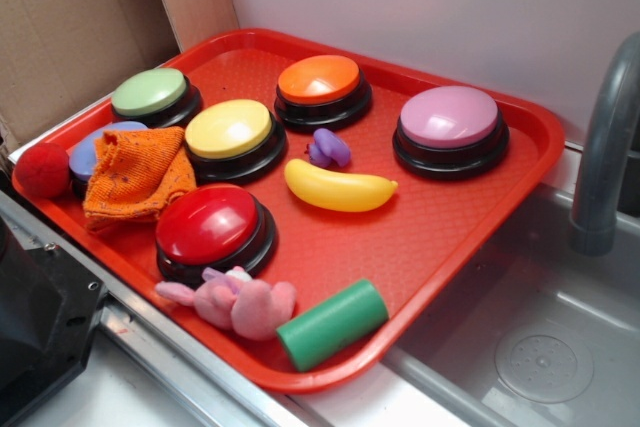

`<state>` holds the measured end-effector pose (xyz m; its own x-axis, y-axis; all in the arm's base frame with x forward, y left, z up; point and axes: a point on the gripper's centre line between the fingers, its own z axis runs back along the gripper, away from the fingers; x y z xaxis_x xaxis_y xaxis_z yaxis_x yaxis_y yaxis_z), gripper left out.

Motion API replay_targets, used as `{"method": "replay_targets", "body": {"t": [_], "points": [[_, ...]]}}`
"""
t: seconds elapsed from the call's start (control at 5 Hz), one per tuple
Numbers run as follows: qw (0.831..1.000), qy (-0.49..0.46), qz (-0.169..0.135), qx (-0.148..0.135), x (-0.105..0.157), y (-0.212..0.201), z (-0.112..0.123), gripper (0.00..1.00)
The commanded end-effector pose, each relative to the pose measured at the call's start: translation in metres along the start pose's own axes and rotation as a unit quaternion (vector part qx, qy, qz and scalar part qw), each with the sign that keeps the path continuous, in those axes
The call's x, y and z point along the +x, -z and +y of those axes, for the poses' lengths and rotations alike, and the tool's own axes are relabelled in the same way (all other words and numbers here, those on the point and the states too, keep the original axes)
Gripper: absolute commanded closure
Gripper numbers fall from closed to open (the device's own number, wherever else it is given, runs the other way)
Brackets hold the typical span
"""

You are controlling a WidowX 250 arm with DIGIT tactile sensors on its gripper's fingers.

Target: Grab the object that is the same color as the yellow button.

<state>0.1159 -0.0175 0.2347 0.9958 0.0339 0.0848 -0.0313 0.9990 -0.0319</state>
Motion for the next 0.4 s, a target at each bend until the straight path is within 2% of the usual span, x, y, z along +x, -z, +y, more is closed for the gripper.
{"method": "replay_targets", "body": {"t": [0.0, 0.2], "points": [[1.0, 0.0, 0.0, 0.0, 0.0, 0.0, 0.0, 0.0], [0.999, 0.043, -0.004, 0.012, 0.018, 0.012, 0.003, 0.0]]}}
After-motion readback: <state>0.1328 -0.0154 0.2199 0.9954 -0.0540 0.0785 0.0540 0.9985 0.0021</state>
